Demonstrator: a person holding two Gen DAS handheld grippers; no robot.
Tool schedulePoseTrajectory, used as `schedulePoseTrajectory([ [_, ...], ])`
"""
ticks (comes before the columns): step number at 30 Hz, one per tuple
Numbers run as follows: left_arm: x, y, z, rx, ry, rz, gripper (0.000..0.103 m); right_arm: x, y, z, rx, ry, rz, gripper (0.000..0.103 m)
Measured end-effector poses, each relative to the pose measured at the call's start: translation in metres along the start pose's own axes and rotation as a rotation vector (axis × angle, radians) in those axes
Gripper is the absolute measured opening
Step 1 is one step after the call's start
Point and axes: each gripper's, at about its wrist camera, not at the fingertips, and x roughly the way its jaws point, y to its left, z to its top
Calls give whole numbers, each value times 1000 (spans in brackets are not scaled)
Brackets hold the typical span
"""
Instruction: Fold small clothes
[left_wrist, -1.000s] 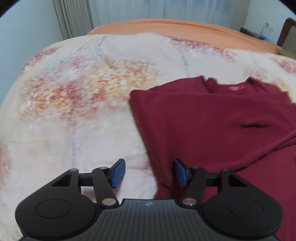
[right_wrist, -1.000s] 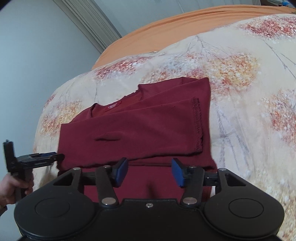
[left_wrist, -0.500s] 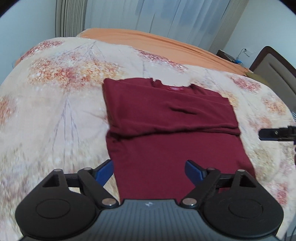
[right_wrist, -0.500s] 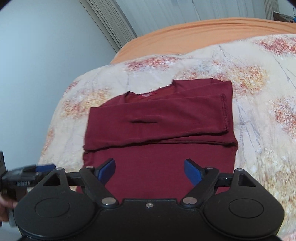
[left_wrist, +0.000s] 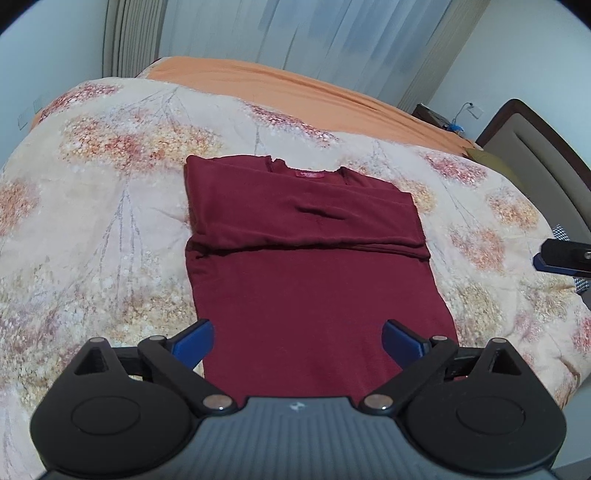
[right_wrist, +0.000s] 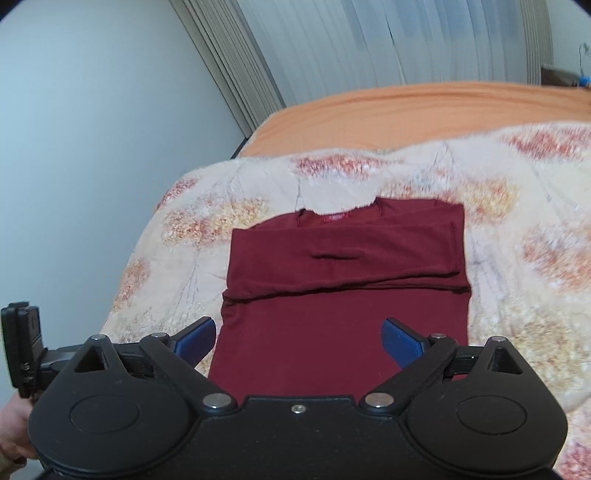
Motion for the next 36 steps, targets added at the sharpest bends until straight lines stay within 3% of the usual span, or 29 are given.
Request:
schedulePoseTrajectory([
  [8, -38, -7, -17, 20, -38, 39, 100, -52, 19, -19, -90, -65, 10, 99],
  [17, -78, -49, -56, 47, -62, 117, 100, -105, 3, -46, -133, -161, 60, 100],
  [28, -119, -99, -107, -3, -91, 204, 100, -145, -31, -76, -154, -151, 135, 101],
  [36, -135, -122, -137, 20, -92, 245, 100, -158, -46, -95, -150, -143, 173, 101],
])
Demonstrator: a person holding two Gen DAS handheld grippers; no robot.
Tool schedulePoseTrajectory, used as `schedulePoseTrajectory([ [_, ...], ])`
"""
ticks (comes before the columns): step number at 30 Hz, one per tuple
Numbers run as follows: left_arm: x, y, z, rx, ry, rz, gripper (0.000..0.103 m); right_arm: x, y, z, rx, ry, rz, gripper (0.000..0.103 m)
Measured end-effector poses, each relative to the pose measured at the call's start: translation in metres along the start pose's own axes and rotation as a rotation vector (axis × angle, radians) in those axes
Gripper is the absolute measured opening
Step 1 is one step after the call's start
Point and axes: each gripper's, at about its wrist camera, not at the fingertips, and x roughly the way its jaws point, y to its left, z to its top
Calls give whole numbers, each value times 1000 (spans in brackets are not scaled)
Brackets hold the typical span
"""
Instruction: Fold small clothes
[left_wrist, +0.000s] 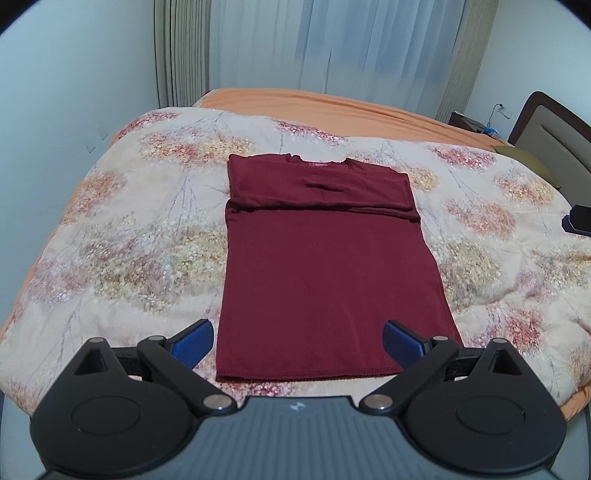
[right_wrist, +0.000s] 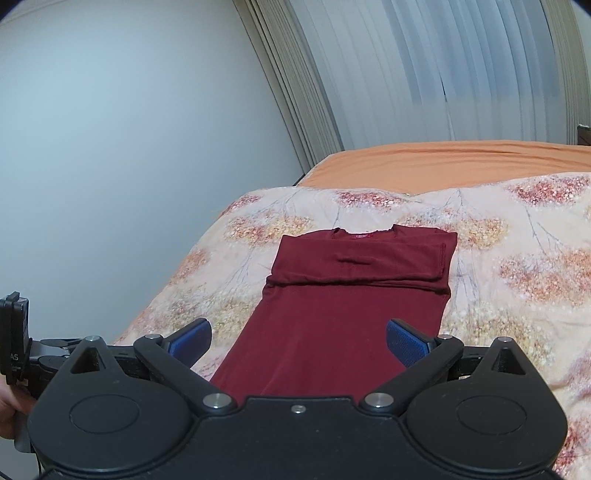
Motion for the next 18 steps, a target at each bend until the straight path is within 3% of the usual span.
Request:
schedulePoseTrajectory([
  [2, -4, 0, -7, 33, -25, -7, 100, -2, 0, -3, 1, -4, 3, 101],
  [6, 2, 4, -27, 168, -43, 67, 100, -6, 0, -4, 5, -10, -6, 101],
  [18, 86, 35, -58, 494, 90, 13, 93, 1, -2, -8, 48, 25, -165, 101],
])
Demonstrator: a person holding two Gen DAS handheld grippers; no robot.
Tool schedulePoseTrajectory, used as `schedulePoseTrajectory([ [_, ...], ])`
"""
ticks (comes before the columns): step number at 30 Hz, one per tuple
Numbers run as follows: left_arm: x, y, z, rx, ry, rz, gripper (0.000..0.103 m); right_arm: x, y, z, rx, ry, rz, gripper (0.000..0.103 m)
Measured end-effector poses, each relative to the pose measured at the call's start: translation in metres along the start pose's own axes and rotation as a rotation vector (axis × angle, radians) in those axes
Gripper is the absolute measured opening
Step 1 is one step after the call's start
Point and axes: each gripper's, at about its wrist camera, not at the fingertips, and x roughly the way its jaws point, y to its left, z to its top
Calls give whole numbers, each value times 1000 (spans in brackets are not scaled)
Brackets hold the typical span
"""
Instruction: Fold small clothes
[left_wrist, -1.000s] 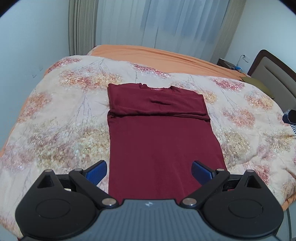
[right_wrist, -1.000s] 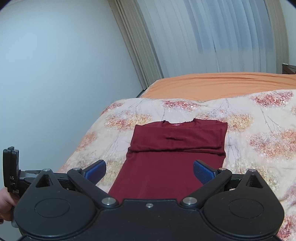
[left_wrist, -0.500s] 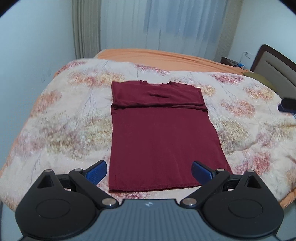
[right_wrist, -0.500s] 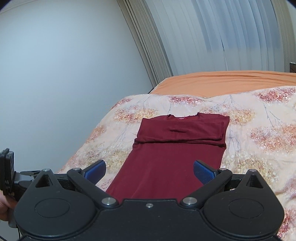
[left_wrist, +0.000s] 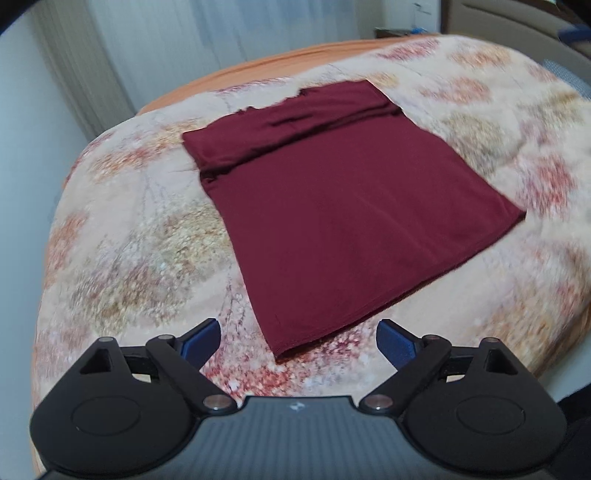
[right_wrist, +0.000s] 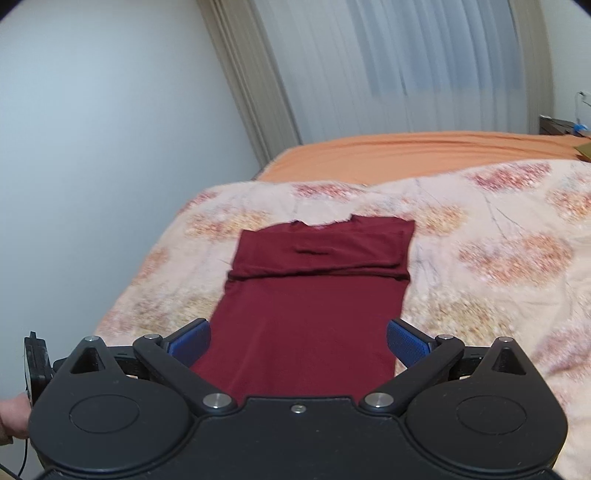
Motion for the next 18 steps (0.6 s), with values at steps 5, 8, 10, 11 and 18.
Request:
schedulePoseTrajectory([
  [5, 38, -14, -19, 382, -30, -6, 84, 13, 6, -1, 74, 42, -77, 101],
  [8, 60, -22, -39, 627, -59, 1, 72, 20, 12, 1, 111, 58, -114, 101],
  [10, 75, -23, -50, 729, -75, -5, 63, 23, 17, 4, 126, 61, -143, 101],
  [11, 80, -22, -54, 767, -84, -10, 59, 25, 19, 6, 134, 62, -157, 101],
  [18, 99, -17, -89, 1104, -244, -89, 51, 26, 30, 10, 173, 66, -239, 101],
])
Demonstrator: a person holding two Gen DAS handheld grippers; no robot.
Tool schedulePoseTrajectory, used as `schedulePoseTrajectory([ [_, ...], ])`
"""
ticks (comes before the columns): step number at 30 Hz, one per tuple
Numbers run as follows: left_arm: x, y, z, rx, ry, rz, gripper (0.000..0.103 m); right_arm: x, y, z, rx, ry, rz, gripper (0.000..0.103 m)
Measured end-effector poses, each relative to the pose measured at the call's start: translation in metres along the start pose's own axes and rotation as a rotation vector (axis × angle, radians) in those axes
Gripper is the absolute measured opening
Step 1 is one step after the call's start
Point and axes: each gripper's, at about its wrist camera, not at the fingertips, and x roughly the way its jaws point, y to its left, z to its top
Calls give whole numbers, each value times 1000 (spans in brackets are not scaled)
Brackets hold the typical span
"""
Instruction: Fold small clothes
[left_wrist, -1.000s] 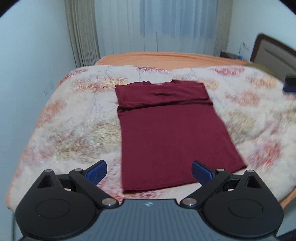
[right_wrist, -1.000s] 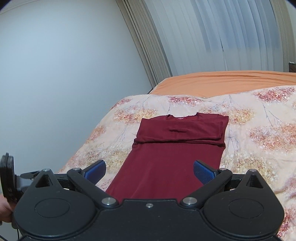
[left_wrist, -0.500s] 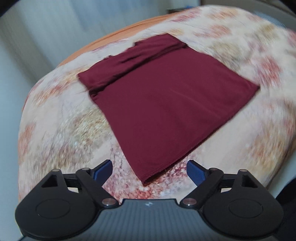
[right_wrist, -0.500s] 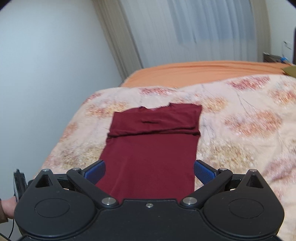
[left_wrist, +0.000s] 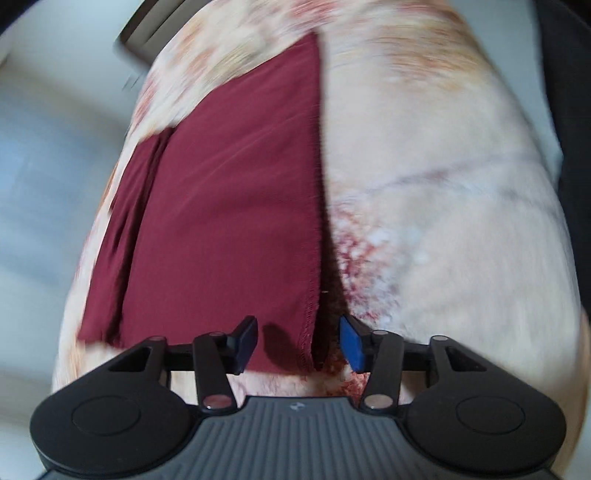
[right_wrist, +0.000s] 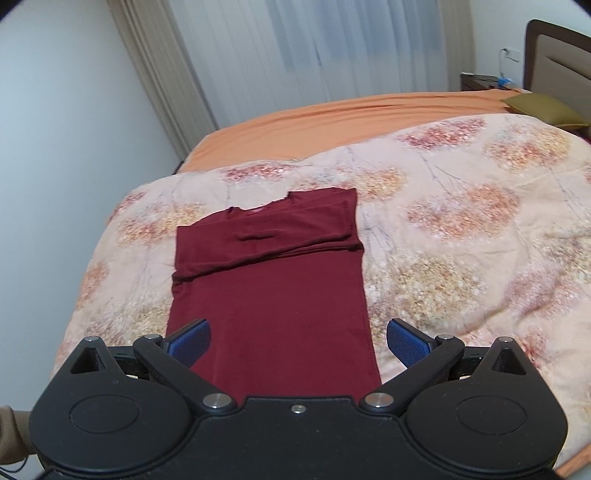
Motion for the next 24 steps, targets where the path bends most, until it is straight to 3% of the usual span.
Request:
schedulePoseTrajectory([
  [2, 2, 4, -6, 1, -34, -22, 52, -2, 0, -1, 16, -2, -25, 101],
  [4, 6, 22, -10, -109, -44, -82, 43, -2, -2, -3, 38, 0, -44, 101],
  [5, 6, 34, -8, -187, -40, -119, 31, -2, -2, -4, 45, 2, -50, 101],
  [6, 5, 48, -6, -276, -35, -155, 26, -2, -2, -5, 48, 3, -57, 101],
  [14, 16, 147, -32, -966, -98, -387, 13, 9, -5, -15, 82, 23, -78, 101],
  [20, 54, 203, -85, -1595, -61, -328, 13, 24, -8, -15, 54, 56, -51, 101],
  [22, 70, 214, -103, -1741, -27, -291, 13, 31, -12, -13, 34, 70, -38, 101],
  [24, 76, 217, -109, -1827, 5, -261, 13, 42, -18, -12, -1, 90, -15, 101],
])
